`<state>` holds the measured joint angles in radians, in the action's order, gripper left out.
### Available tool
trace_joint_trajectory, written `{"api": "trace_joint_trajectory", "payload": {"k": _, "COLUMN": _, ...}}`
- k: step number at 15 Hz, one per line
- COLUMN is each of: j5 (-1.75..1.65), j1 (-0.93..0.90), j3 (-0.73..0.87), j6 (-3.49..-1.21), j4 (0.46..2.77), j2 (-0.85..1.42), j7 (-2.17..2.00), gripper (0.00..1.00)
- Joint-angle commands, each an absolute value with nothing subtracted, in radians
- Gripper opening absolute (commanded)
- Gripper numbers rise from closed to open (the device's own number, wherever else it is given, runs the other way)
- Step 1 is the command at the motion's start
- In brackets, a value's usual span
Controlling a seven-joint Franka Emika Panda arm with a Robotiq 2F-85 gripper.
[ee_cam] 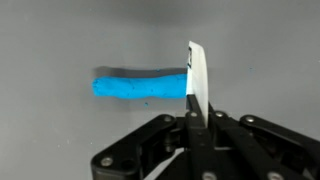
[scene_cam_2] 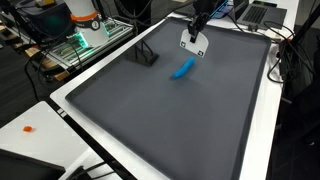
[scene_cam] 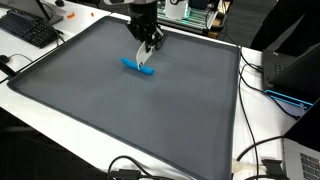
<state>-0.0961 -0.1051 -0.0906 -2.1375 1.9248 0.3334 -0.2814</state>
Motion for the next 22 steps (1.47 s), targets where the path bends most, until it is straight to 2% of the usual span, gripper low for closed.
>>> {"api": "trace_joint_trajectory", "payload": {"k": 1, "j5": -0.103, "j1": -0.114, "j3": -0.073, "j6": -2.111, "j4": 1.88, "j2": 0.37, "j7": -0.206, "gripper": 0.01}}
{"api": "trace_joint_trajectory", "payload": {"k": 22, "j5": -0.107, "j1": -0.126, "j3": -0.054, "j6": -2.351, "j4": 1.995, "j2": 0.396, "j7": -0.166, "gripper": 0.01}}
